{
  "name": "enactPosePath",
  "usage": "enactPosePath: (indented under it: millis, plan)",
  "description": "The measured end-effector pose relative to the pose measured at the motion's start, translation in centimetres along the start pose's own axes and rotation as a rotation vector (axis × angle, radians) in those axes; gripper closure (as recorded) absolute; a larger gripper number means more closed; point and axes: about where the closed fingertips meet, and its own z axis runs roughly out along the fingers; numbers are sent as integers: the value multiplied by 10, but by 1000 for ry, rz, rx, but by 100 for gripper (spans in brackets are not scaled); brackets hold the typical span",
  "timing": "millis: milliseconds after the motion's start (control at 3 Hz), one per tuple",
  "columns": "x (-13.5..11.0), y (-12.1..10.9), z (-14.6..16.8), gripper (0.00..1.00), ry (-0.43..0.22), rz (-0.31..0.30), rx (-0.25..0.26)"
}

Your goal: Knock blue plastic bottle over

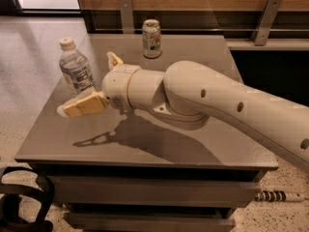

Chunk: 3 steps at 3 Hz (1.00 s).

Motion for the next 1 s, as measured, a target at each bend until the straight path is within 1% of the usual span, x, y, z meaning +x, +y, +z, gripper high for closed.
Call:
enactPosePath:
  millis: [333, 667, 1000]
  plan:
    - [2, 1, 24, 0, -56, 14, 17]
    - [12, -7, 44, 0, -100, 36, 22]
    - [15, -7, 46, 16, -103, 44, 19]
